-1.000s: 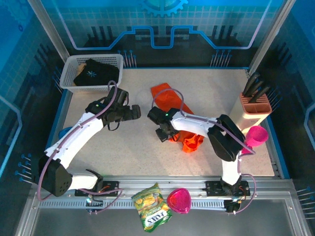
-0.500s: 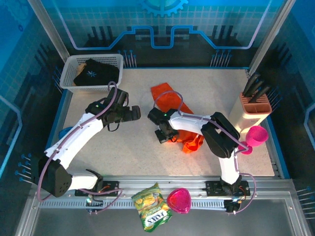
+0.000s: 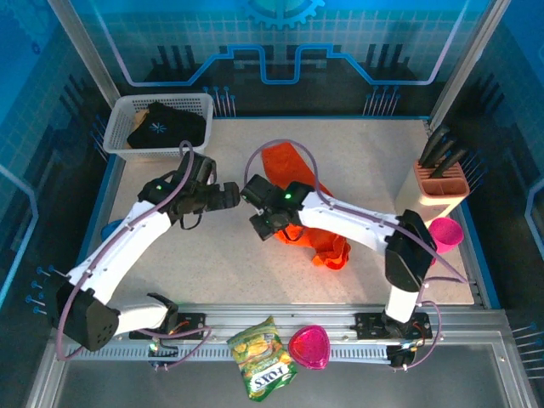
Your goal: Fold and stack the t-shirts
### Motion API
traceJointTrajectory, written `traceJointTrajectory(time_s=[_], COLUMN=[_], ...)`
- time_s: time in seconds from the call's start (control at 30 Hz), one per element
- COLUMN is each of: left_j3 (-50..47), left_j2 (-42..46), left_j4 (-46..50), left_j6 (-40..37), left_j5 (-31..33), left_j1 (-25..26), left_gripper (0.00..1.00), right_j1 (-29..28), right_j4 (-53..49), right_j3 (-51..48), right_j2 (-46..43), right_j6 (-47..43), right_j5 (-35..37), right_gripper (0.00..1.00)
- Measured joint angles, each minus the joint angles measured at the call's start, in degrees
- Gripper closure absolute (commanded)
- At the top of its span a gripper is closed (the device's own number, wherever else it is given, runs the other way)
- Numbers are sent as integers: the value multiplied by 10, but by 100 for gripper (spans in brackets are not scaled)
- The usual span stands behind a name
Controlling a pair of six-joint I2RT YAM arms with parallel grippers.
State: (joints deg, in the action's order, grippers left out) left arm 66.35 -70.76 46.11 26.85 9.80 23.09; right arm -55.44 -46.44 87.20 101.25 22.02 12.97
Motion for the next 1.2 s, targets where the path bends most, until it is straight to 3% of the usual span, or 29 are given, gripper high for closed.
traceJointTrajectory(time_s=[0.3,0.57,0.73,1.0,1.2], left_j3=[0,-1,-1,36,197], left_j2=[2,2,-18,-166,-367], left_j4=[17,16,7,-42,-89], left_j6=[-3,-4,-4,-5,-19], left_j5=[6,-13,-22,-15,8], left_j1=[0,3,27,85,61], left_gripper=[1,1,1,1,1], right_j1=[33,243,317,345,345], right_j4=[-26,-35,-33,-24,-17], right_j3=[113,132,80,26,12], right_j2=[-96,-160,-159,-120,-124], right_j6=[-32,-56,-60,-60,-55], right_j5=[17,66,92,113,111], right_gripper=[100,100,100,100,100])
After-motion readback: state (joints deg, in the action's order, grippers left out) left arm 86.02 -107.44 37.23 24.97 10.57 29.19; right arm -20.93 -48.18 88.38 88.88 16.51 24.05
